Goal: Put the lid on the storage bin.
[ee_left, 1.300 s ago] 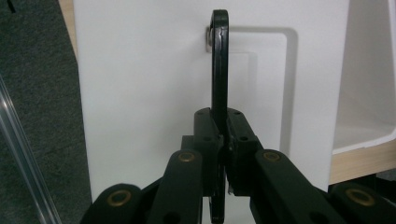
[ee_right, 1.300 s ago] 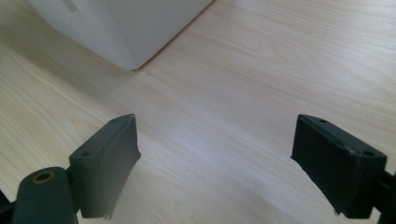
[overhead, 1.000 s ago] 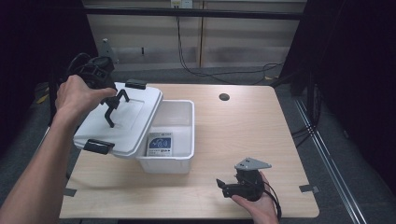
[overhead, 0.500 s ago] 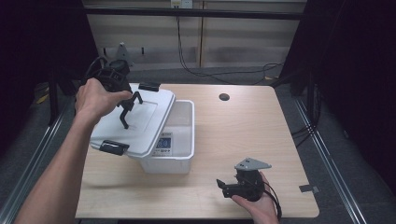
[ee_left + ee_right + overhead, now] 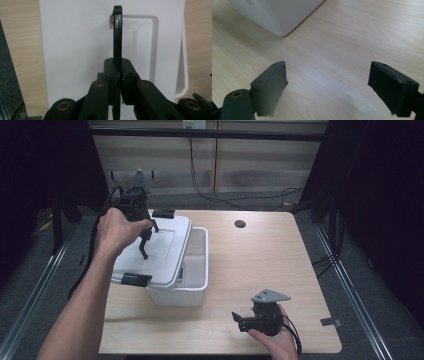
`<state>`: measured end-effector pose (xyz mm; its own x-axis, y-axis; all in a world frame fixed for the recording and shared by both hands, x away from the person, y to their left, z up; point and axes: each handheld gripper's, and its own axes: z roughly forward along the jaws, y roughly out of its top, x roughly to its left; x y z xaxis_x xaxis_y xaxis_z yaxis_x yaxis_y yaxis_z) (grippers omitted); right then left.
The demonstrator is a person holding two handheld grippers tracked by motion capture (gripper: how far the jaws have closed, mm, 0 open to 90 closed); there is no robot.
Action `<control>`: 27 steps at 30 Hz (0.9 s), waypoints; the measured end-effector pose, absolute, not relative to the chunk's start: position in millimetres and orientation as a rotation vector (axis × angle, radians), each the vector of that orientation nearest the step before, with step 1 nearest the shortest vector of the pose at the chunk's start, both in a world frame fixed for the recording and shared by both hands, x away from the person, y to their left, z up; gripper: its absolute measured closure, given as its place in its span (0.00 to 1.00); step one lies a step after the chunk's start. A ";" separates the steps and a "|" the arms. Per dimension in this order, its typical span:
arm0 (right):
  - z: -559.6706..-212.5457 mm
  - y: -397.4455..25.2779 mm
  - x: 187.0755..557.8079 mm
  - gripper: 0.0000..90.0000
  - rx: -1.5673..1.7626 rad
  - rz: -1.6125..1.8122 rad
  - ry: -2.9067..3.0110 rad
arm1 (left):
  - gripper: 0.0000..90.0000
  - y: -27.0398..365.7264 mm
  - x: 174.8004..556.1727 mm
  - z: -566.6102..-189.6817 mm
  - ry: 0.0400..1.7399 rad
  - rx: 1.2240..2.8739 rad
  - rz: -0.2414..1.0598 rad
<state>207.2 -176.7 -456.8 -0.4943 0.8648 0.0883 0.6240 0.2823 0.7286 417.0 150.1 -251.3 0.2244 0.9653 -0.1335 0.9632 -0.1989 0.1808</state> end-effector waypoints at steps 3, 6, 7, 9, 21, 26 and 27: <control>-456.8 -176.7 207.3 0.16 1.350 1.042 2.233 | 0.94 146.0 416.4 -251.9 1.844 2.272 0.022; -456.8 -176.9 207.3 0.16 1.351 1.042 2.232 | 0.94 139.2 415.5 -253.5 1.835 2.272 0.033; -456.9 -177.1 207.4 0.16 1.349 1.042 2.233 | 0.94 138.5 415.7 -253.9 1.830 2.272 0.022; -457.0 -177.2 207.5 0.16 1.362 1.044 2.236 | 0.94 133.9 415.5 -256.8 1.862 2.247 0.014; -457.6 -175.6 207.6 0.16 1.343 1.039 2.255 | 0.94 119.4 416.0 -263.7 1.935 2.165 0.042; -457.2 -176.6 207.5 0.16 1.348 1.034 2.255 | 0.94 118.9 416.6 -266.8 1.956 2.149 0.022; -457.1 -176.6 207.5 0.16 1.349 1.034 2.254 | 0.94 118.3 416.9 -268.3 1.953 2.147 0.009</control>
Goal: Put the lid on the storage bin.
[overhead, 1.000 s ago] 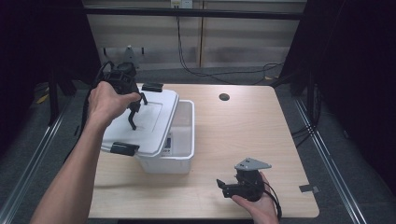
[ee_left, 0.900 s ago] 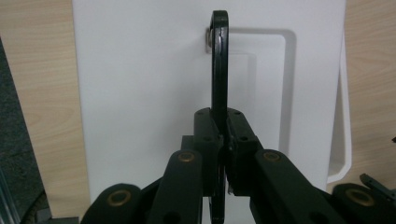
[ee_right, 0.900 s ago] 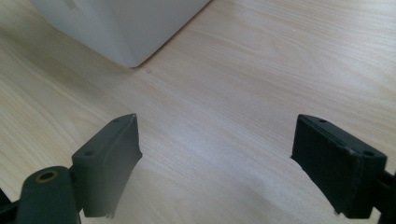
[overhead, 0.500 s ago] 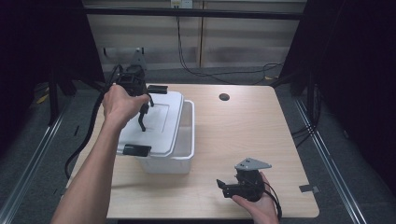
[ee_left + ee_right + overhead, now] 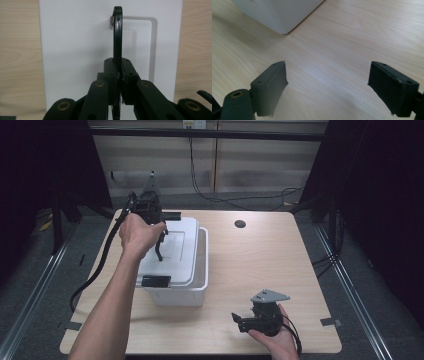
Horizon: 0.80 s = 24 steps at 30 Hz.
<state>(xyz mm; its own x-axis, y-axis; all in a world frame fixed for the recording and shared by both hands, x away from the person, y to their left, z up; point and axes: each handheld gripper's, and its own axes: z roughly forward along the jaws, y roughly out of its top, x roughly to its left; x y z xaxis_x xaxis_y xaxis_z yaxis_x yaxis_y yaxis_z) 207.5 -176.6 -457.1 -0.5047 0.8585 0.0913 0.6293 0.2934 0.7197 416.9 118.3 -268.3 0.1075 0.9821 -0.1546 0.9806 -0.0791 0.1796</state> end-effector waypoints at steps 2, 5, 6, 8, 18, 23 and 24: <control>-457.0 -176.3 207.2 0.16 1.350 1.034 2.254 | 0.94 116.4 417.0 -270.0 1.961 2.141 0.006; -457.3 -176.1 207.4 0.16 1.347 1.033 2.256 | 0.94 114.3 416.9 -270.9 1.969 2.123 -0.009; -457.3 -176.1 207.5 0.16 1.350 1.033 2.256 | 0.94 114.3 416.9 -270.9 1.969 2.123 -0.009; -457.3 -176.1 207.4 0.16 1.351 1.033 2.257 | 0.94 112.6 417.2 -271.2 1.973 2.122 -0.018; -457.4 -175.8 207.3 0.16 1.344 1.034 2.259 | 0.94 106.0 419.0 -275.9 1.974 2.132 -0.031; -457.2 -175.6 206.8 0.16 1.350 1.035 2.260 | 0.94 104.3 420.1 -275.4 1.979 2.112 -0.036; -457.2 -175.5 206.7 0.16 1.356 1.035 2.259 | 0.94 103.6 420.1 -275.8 1.980 2.112 -0.028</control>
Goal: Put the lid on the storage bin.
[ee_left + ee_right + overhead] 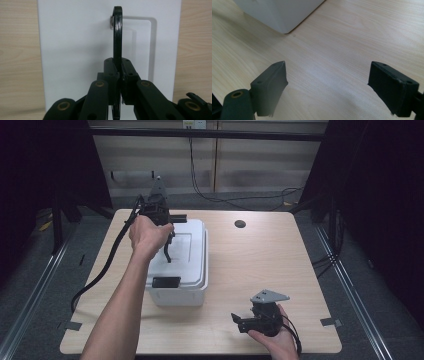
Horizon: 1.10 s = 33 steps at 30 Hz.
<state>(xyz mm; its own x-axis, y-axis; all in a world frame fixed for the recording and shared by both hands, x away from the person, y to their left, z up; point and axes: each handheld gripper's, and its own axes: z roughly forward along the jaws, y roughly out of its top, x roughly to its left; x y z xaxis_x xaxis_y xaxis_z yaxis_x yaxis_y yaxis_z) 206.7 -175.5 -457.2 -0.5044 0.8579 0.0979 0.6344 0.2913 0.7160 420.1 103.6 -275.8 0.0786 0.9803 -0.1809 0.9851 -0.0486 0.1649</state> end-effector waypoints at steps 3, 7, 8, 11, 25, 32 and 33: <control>-457.1 -175.6 206.6 0.16 1.354 1.036 2.260 | 0.94 102.4 420.5 -276.8 1.981 2.119 -0.041; -457.4 -175.2 206.6 0.16 1.354 1.043 2.263 | 0.94 99.5 420.7 -278.2 1.981 2.120 -0.050; -457.6 -175.0 206.8 0.16 1.358 1.044 2.267 | 0.94 98.5 420.8 -279.0 1.980 2.119 -0.053; -457.7 -174.1 206.9 0.16 1.354 1.043 2.272 | 0.94 96.0 421.3 -281.3 1.976 2.130 -0.058; -457.9 -174.4 207.1 0.16 1.348 1.040 2.277 | 0.94 88.6 423.3 -291.2 1.978 2.140 -0.042; -457.7 -174.2 206.6 0.16 1.349 1.038 2.280 | 0.94 86.7 424.5 -295.2 1.979 2.152 -0.048; -457.7 -174.1 206.4 0.16 1.349 1.041 2.278 | 0.94 86.4 424.5 -296.2 1.977 2.154 -0.047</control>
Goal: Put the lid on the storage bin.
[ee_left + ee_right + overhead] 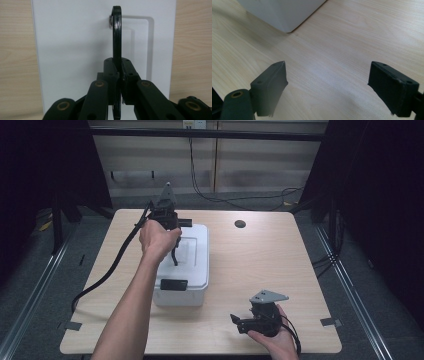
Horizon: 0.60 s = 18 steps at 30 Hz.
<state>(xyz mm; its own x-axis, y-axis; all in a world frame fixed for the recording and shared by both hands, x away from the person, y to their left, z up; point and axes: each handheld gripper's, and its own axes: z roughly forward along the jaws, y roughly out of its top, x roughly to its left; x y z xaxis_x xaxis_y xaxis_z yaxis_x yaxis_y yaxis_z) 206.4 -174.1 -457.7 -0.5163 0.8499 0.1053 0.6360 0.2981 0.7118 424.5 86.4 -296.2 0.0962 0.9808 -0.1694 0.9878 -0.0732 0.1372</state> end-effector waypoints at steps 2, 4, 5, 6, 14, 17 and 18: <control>-457.9 -174.9 207.1 0.16 1.346 1.042 2.276 | 0.94 86.3 424.6 -297.5 1.979 2.154 -0.040; -457.9 -175.0 207.2 0.16 1.346 1.041 2.275 | 0.94 86.5 424.7 -297.5 1.978 2.155 -0.042; -457.9 -175.0 207.2 0.16 1.346 1.041 2.275 | 0.94 87.1 424.9 -297.3 1.978 2.156 -0.047; -457.9 -174.9 207.2 0.16 1.348 1.041 2.276 | 0.94 87.4 424.9 -297.7 1.975 2.152 -0.044; -457.9 -174.6 206.5 0.16 1.346 1.045 2.275 | 0.93 88.0 425.4 -299.9 1.968 2.143 -0.046; -458.0 -174.6 206.7 0.16 1.347 1.043 2.276 | 0.92 90.2 426.1 -301.3 1.960 2.135 -0.062; -458.1 -174.5 206.8 0.16 1.346 1.042 2.277 | 0.91 91.6 427.0 -302.9 1.950 2.139 -0.080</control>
